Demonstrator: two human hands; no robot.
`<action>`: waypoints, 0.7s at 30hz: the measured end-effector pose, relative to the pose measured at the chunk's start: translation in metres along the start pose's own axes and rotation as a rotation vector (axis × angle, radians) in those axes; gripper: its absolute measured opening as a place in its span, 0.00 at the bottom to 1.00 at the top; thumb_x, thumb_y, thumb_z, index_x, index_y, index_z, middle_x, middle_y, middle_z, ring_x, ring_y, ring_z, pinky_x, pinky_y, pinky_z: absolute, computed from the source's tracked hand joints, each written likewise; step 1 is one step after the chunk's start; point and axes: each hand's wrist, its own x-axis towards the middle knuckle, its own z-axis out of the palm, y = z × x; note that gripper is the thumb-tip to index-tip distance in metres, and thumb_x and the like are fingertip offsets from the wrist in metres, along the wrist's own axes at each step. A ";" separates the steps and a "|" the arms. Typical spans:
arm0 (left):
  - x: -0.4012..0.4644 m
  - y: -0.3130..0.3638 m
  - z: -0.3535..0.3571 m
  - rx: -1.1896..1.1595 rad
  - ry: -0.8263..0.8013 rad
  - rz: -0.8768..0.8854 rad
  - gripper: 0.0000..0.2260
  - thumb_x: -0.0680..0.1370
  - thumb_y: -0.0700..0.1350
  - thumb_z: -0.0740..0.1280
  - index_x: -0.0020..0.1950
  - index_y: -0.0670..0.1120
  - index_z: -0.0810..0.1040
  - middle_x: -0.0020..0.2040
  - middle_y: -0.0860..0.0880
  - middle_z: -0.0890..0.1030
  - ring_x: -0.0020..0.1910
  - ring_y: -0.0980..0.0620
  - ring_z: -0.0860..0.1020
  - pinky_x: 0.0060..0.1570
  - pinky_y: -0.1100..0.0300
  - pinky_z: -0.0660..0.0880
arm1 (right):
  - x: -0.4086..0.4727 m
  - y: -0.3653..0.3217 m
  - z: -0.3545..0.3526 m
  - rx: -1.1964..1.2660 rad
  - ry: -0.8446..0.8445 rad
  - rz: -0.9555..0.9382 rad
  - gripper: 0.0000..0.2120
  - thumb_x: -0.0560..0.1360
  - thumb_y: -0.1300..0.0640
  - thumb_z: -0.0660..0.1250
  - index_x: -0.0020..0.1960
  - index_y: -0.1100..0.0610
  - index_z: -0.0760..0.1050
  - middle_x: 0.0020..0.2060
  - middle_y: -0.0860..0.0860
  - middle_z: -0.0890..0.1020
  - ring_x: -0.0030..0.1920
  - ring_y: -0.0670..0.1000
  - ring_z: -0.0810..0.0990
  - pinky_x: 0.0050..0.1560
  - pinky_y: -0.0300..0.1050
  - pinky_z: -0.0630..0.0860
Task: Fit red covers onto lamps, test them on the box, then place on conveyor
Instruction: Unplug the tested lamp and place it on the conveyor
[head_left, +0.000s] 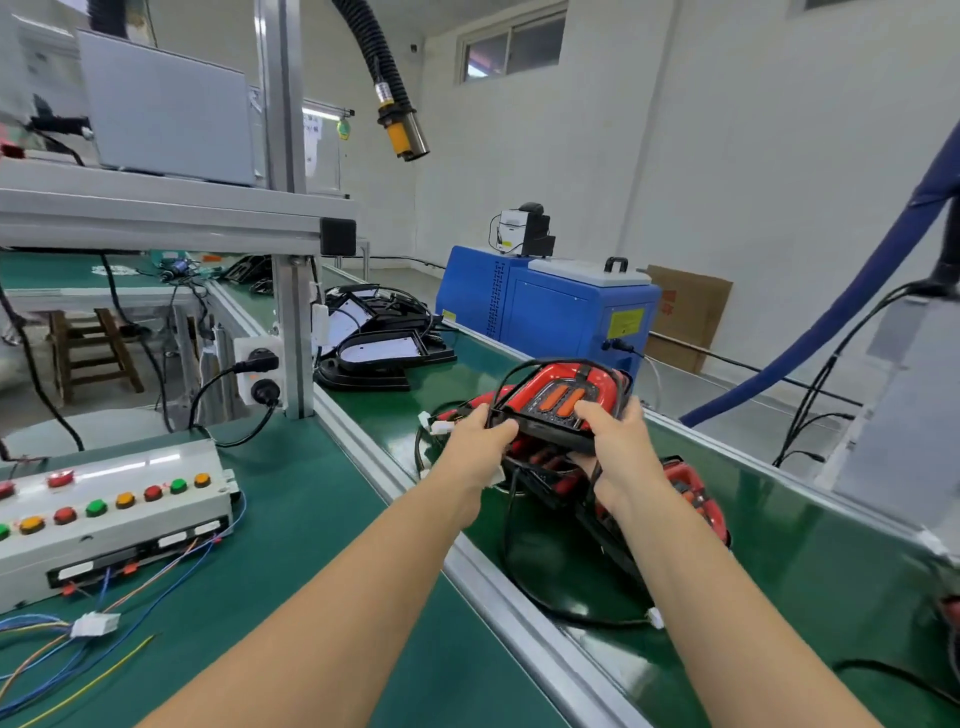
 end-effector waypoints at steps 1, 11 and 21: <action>0.002 -0.001 0.003 0.038 -0.022 0.004 0.21 0.81 0.42 0.59 0.75 0.48 0.63 0.67 0.50 0.73 0.61 0.51 0.73 0.53 0.59 0.67 | 0.008 -0.003 -0.003 -0.017 0.014 0.005 0.36 0.77 0.60 0.67 0.78 0.49 0.51 0.71 0.56 0.69 0.63 0.59 0.76 0.62 0.63 0.75; 0.010 -0.022 0.020 0.188 -0.140 -0.067 0.30 0.82 0.44 0.60 0.79 0.48 0.48 0.77 0.47 0.57 0.74 0.50 0.60 0.68 0.56 0.58 | 0.055 -0.012 -0.006 -0.085 0.134 0.106 0.41 0.77 0.60 0.65 0.79 0.47 0.41 0.74 0.58 0.63 0.69 0.62 0.70 0.66 0.67 0.68; 0.013 -0.027 0.027 0.287 -0.113 -0.001 0.28 0.80 0.37 0.61 0.78 0.45 0.53 0.74 0.47 0.63 0.66 0.52 0.66 0.59 0.62 0.60 | 0.069 -0.010 -0.004 -0.282 0.227 0.132 0.30 0.79 0.57 0.63 0.76 0.62 0.54 0.67 0.61 0.71 0.62 0.62 0.74 0.63 0.60 0.74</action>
